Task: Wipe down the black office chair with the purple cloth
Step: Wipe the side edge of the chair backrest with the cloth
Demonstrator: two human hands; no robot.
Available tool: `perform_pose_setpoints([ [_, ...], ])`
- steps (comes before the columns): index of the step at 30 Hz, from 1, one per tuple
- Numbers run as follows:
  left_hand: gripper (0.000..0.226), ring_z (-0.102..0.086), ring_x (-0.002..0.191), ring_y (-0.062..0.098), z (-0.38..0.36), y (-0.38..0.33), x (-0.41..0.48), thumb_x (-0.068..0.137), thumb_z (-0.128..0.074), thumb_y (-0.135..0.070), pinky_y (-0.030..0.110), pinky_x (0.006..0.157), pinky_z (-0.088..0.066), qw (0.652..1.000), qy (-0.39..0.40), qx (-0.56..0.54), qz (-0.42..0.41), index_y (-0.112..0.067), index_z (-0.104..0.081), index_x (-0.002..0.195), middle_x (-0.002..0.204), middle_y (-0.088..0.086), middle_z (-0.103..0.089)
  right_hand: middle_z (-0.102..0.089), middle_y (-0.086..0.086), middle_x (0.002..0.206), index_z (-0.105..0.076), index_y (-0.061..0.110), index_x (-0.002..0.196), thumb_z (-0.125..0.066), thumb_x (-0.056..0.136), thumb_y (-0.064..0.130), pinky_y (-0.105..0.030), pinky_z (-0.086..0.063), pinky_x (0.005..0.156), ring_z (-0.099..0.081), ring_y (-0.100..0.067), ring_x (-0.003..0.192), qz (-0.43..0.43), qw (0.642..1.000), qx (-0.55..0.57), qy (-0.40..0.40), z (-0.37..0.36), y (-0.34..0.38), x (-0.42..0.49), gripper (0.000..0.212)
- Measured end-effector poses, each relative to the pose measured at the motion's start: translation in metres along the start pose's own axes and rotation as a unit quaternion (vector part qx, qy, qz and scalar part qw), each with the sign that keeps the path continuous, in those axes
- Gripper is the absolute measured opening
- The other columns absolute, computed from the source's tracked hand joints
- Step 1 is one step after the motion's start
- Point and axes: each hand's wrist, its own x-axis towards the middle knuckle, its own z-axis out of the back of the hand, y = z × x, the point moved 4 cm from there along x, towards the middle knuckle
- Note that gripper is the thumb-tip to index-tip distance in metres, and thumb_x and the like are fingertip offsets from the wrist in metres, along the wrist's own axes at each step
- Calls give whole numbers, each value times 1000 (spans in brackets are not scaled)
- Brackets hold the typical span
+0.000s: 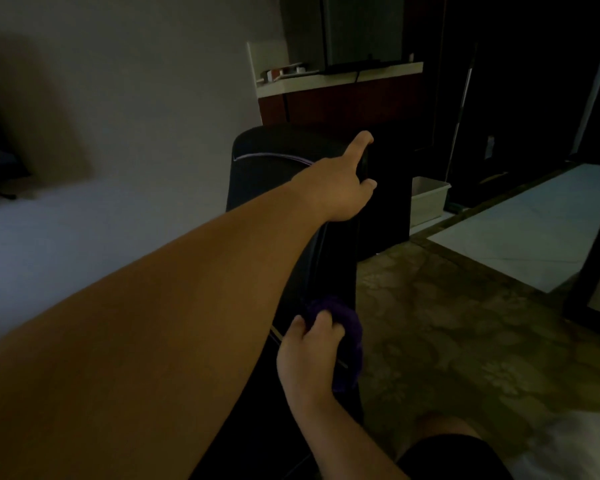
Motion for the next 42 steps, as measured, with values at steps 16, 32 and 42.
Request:
perform_pose_setpoints([
  [16,72,-62,64,11,-9,8,17,100,-45,-42,27,55,-46,1000,-12,-17,-4,-38,3,154,81,-1,-63,-57,13,116,-55,22,124,-37,103,31,-29,-46,95,-54,-5,106,215,972,95,-9,11,59,41,29],
  [32,76,-58,55,10,-11,17,38,99,-45,-44,25,48,-40,999,-22,8,26,-35,6,155,69,-5,-53,-49,10,70,-46,31,74,-40,103,24,-16,-36,61,-49,-3,65,82,984,-74,138,-28,-129,28,30],
  [42,77,-59,56,10,-12,20,40,99,-45,-42,25,49,-40,999,-29,11,33,-34,8,155,69,-4,-57,-52,11,90,-53,15,106,-46,100,28,-3,-39,62,-47,5,69,46,998,-18,44,-44,-64,25,16],
])
